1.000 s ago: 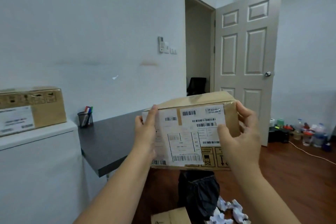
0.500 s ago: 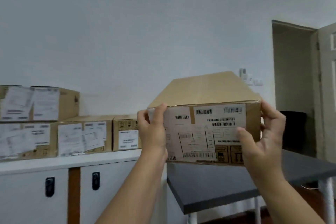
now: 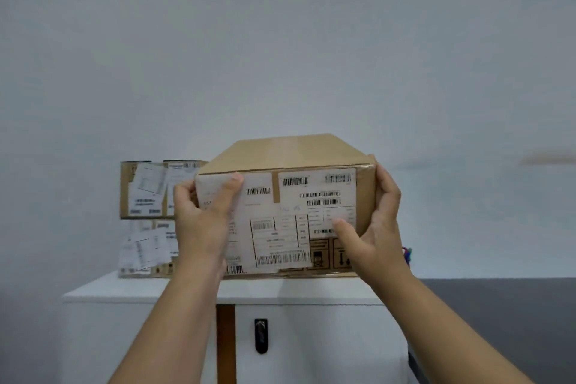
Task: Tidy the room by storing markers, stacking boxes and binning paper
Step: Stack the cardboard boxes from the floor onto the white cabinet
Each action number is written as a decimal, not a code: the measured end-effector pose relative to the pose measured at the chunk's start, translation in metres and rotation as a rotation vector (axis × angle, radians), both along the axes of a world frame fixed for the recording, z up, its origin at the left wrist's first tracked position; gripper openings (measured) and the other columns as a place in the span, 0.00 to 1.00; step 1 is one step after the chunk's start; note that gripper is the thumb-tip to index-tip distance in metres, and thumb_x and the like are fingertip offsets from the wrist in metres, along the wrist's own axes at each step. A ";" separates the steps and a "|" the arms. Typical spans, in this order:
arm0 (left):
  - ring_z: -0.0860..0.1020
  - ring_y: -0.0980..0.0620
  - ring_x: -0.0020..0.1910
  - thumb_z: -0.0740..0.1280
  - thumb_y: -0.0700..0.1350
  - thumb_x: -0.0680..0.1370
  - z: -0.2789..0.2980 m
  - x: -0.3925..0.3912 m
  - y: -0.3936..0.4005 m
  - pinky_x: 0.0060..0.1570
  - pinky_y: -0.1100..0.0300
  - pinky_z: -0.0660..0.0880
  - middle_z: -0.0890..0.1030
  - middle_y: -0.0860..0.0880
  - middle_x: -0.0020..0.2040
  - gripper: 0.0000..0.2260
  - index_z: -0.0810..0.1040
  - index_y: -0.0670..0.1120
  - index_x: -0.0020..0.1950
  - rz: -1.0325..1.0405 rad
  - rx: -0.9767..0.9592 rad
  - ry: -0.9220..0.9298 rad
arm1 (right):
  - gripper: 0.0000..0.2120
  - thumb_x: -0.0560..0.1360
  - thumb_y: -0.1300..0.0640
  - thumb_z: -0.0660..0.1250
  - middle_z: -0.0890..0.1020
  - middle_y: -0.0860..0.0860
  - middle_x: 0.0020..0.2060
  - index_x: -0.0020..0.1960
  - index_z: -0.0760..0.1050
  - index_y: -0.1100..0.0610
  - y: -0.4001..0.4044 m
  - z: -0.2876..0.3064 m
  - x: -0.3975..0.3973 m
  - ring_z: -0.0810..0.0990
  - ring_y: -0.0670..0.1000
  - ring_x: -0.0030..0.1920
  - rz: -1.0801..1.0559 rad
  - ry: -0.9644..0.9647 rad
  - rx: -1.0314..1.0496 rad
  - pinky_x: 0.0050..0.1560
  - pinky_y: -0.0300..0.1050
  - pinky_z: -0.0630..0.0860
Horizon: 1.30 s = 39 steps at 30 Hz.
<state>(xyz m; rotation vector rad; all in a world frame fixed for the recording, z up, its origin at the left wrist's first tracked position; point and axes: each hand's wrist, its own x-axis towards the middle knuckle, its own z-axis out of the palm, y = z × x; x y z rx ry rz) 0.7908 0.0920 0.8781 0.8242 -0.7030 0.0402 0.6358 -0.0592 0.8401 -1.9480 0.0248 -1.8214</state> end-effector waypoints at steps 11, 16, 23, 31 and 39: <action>0.84 0.47 0.47 0.78 0.61 0.64 -0.009 0.078 -0.041 0.49 0.43 0.81 0.84 0.52 0.47 0.21 0.71 0.58 0.47 0.059 0.113 0.071 | 0.38 0.70 0.46 0.69 0.67 0.49 0.72 0.74 0.53 0.42 -0.033 -0.011 0.071 0.69 0.51 0.71 0.044 -0.006 0.124 0.66 0.61 0.72; 0.82 0.45 0.50 0.74 0.73 0.54 0.014 0.117 -0.054 0.59 0.37 0.74 0.84 0.56 0.44 0.23 0.70 0.66 0.40 0.124 0.191 0.094 | 0.44 0.67 0.43 0.71 0.65 0.47 0.71 0.71 0.44 0.28 -0.042 0.012 0.102 0.67 0.51 0.71 -0.038 0.184 0.177 0.66 0.61 0.71; 0.80 0.48 0.52 0.70 0.61 0.73 0.040 0.170 -0.067 0.52 0.46 0.80 0.80 0.51 0.57 0.25 0.67 0.54 0.65 0.031 0.383 -0.043 | 0.46 0.73 0.41 0.68 0.66 0.51 0.69 0.77 0.37 0.41 -0.055 0.040 0.153 0.68 0.53 0.69 -0.358 0.317 0.189 0.68 0.58 0.69; 0.78 0.52 0.58 0.70 0.45 0.78 0.002 0.245 -0.078 0.59 0.53 0.76 0.78 0.55 0.65 0.20 0.72 0.52 0.70 0.185 0.694 -0.321 | 0.41 0.80 0.52 0.62 0.67 0.56 0.71 0.78 0.33 0.45 -0.071 0.048 0.206 0.72 0.57 0.66 -0.431 0.522 0.290 0.64 0.54 0.70; 0.81 0.59 0.49 0.71 0.36 0.76 -0.039 0.296 -0.114 0.48 0.65 0.76 0.83 0.57 0.49 0.16 0.80 0.50 0.60 0.268 0.662 -0.333 | 0.37 0.80 0.59 0.63 0.69 0.55 0.72 0.80 0.43 0.50 -0.101 0.021 0.242 0.70 0.58 0.69 -0.455 0.565 0.457 0.67 0.55 0.69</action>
